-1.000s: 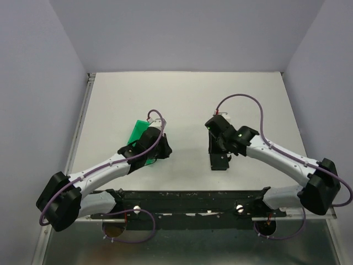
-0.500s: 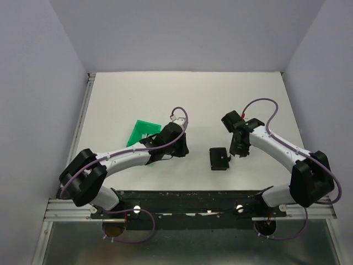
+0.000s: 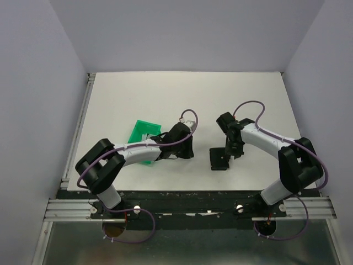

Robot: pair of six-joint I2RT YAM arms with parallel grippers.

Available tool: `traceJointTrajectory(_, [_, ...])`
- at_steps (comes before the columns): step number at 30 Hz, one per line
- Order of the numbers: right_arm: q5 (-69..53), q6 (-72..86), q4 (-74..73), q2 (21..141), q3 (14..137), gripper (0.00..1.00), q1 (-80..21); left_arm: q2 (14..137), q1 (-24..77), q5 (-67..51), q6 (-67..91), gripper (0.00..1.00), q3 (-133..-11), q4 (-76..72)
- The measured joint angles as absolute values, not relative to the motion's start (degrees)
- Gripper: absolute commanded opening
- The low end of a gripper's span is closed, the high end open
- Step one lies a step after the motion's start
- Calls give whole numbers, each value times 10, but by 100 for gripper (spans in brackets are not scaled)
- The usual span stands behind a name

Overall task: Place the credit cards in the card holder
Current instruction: Turn over the card holder at the center of the board, then close the card holder at the center of the board.

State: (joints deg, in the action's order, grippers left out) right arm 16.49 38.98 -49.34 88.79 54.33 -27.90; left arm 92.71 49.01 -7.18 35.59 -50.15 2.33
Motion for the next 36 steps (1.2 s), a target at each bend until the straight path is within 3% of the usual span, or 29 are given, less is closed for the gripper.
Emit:
traceJointTrajectory(15, [58,297,-419,938,568,29,-279,970,493,-89,367,13,-510,0])
traceJointTrajectory(27, [-127,216,-373,936,569,26,-294,956,493,-88,373,12,-483,-3])
traceJointTrajectory(36, [-131,216,-362,803,541,30,-302,921,493,-81,375,12,-468,8])
